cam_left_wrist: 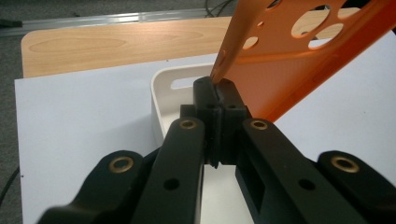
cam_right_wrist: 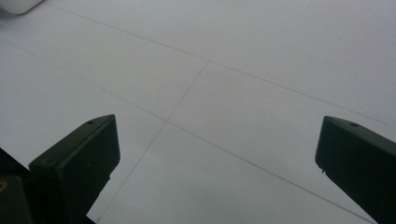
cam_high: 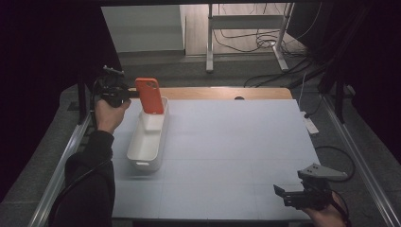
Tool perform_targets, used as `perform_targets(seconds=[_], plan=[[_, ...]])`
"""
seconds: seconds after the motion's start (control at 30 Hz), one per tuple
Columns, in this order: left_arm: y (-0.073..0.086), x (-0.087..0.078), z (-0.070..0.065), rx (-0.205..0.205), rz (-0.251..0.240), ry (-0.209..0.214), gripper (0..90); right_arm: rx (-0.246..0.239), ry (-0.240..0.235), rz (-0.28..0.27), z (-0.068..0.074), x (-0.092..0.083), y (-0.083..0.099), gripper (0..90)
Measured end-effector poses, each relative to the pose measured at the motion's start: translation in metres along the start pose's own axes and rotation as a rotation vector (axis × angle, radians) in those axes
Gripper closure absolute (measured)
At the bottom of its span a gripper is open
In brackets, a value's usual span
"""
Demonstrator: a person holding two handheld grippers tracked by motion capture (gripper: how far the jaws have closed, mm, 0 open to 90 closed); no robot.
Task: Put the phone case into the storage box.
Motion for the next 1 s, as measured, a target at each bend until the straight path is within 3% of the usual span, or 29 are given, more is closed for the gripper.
perform_targets(seconds=[1.0], plan=[[0.009, 0.043, 0.015, -0.025, 0.076, -0.036, 89.5, -0.001, -0.008, 0.005, 0.000, 0.001, 0.000, 0.0]])
Point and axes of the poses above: each handheld gripper's, and its own axes: x roughly forward along the jaws, y roughly out of its underside, z roughly to its left, the point moved 6 cm from there along x, roughly forward along the jaws, and after that the axes turned 2 degrees about -x, right-handed, at the moved point
